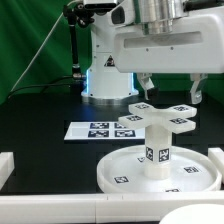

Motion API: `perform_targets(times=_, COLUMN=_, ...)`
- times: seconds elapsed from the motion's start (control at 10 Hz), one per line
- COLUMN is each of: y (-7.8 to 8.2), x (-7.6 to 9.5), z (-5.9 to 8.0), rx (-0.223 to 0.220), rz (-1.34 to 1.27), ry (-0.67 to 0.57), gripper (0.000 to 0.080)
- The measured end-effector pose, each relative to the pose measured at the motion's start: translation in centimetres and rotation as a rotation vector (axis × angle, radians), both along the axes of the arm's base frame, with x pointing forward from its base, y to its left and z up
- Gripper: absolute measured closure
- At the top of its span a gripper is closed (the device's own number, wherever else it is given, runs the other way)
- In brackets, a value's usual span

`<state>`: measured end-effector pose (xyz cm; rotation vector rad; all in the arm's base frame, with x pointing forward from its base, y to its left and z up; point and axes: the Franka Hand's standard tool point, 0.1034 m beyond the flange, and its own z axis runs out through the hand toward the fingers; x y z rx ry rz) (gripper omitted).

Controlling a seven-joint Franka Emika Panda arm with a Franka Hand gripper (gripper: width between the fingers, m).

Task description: Assemble round table

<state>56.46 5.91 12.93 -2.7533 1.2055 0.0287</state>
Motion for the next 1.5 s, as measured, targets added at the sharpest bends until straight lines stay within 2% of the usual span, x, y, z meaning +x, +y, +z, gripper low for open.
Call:
perform_targets(times=0.3, y=-0.2, x=-0.1, z=-0.2, rx=-0.010, rz=0.222, ry=-0.030, gripper=0.0151)
perform_targets(times=0.7, y=-0.2, x=0.0, z=0.1, rx=-0.059, rz=0.745, ry=-0.080, gripper=0.0151)
perform_targets(times=0.8, y=-0.5, x=0.1, z=0.2, rx=-0.056, rz=0.846, ry=-0.085, gripper=0.0151)
perform_targets(times=1.2, y=-0.8, x=0.1, z=0.0, rx=-0.071, rz=1.088, ry=-0.115, gripper=0.0151)
perform_targets(times=1.3, y=-1.2, x=0.3, z=-0.2, rx=-0.103, rz=1.264, ry=-0.148, gripper=0.0151)
perform_targets(times=1.5, y=-1.6, x=0.1, z=-0.4, rx=-0.110, rz=1.467, ry=-0.158, gripper=0.0151)
